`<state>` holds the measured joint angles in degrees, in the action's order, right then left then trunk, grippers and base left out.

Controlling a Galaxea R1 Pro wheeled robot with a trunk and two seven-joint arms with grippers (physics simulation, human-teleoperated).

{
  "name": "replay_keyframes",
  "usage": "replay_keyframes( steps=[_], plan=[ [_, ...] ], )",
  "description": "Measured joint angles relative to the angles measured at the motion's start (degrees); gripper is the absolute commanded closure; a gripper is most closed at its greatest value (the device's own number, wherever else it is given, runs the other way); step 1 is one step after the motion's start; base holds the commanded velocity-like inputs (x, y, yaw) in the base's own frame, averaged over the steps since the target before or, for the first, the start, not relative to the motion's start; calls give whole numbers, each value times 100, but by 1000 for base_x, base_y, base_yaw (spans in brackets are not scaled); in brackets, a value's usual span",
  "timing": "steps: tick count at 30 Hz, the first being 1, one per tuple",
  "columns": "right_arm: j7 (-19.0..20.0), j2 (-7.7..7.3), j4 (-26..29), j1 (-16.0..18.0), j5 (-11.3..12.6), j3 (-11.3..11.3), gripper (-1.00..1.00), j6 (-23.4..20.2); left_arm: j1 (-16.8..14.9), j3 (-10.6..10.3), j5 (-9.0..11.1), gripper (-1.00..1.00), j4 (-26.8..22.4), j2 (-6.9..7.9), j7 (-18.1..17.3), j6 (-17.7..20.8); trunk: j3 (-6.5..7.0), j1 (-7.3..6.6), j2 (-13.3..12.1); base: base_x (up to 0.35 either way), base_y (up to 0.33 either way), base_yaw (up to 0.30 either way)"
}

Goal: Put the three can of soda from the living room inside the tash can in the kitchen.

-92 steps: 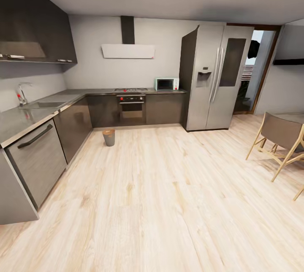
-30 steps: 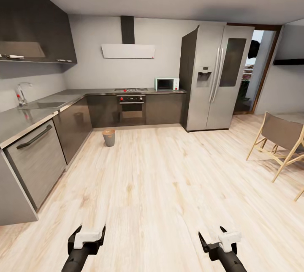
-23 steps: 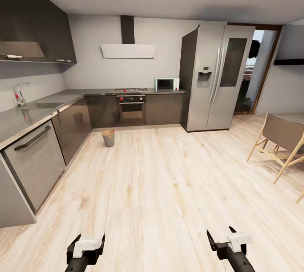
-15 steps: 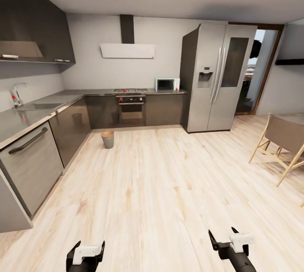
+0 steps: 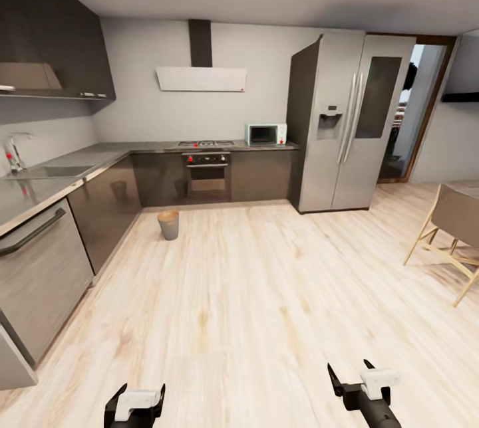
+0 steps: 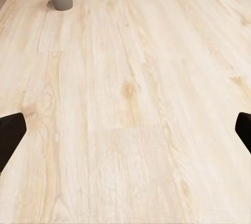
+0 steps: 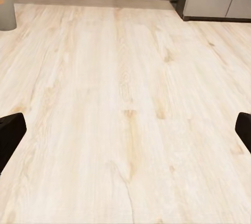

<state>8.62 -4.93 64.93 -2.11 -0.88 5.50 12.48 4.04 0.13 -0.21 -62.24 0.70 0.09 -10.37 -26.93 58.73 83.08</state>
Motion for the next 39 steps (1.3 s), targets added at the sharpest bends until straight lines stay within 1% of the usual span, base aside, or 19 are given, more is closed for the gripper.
replay_keyframes(
  steps=[7, 19, 33, 39],
  plan=[
    [0, 8, -9, 0, -1, -22, -100, 0, 0, -29, -9, -100, 9, 0, 28, 0, 1, 0, 0, 325, 97, 46],
    [-2, 9, -23, 1, -5, -27, -100, 0, -2, -39, -10, -100, 51, -8, 35, 2, 27, 0, 0, 325, 87, 218],
    [0, 9, -24, 2, -1, -28, -100, 0, 0, -39, -5, -100, 63, -9, 44, -26, 67, 0, 0, 325, 11, 228],
    [0, 9, -24, 2, 4, -29, -100, 0, 0, -39, -9, -100, 68, -9, 46, -27, 79, 0, 0, 318, -69, 115]
  ],
)
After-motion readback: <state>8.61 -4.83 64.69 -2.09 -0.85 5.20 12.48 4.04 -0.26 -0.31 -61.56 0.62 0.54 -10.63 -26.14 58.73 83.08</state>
